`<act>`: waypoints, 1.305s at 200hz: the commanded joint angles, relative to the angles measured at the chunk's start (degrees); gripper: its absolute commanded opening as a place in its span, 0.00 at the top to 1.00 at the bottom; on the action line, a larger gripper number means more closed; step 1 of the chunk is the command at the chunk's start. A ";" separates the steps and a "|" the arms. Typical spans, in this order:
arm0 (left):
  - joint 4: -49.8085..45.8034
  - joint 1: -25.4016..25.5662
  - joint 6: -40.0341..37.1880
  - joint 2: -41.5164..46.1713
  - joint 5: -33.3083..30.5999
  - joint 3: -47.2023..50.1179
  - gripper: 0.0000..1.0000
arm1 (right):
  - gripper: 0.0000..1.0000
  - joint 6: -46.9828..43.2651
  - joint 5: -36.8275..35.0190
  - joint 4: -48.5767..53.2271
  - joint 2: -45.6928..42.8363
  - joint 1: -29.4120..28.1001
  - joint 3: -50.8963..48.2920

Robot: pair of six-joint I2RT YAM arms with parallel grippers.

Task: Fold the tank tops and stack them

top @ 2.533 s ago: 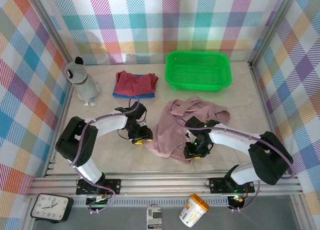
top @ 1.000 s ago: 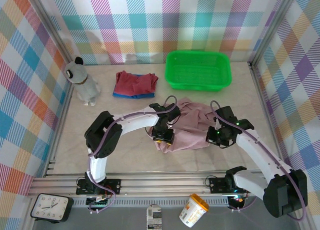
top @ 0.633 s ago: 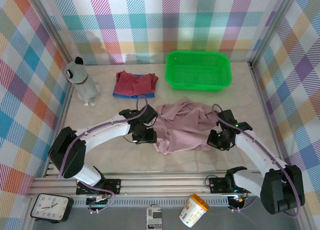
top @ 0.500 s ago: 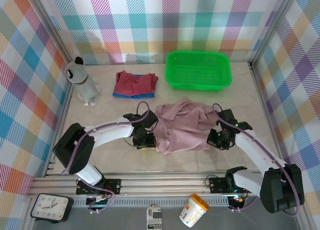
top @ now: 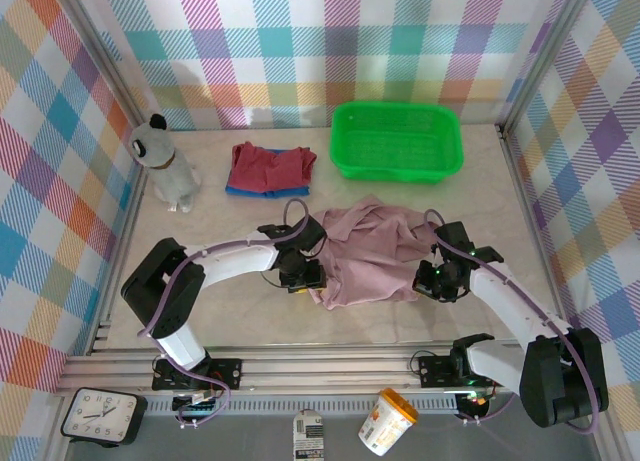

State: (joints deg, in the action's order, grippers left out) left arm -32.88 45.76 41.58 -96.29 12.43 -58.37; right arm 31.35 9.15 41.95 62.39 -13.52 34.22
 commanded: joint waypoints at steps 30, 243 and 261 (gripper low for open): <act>-2.98 1.76 0.35 -4.42 0.34 -2.72 0.70 | 1.00 0.16 1.92 -1.03 0.82 0.85 -0.38; -43.69 -29.41 -25.76 1.53 -10.86 -77.37 1.00 | 1.00 -16.09 12.42 -10.28 0.04 5.14 57.67; -41.80 -30.55 -25.05 -4.74 -6.35 -84.52 1.00 | 1.00 -19.62 5.83 -7.48 3.11 5.43 60.44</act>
State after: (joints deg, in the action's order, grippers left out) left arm -73.49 17.28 18.85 -93.62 2.66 -136.27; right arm 16.38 18.57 32.88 61.47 -8.32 91.96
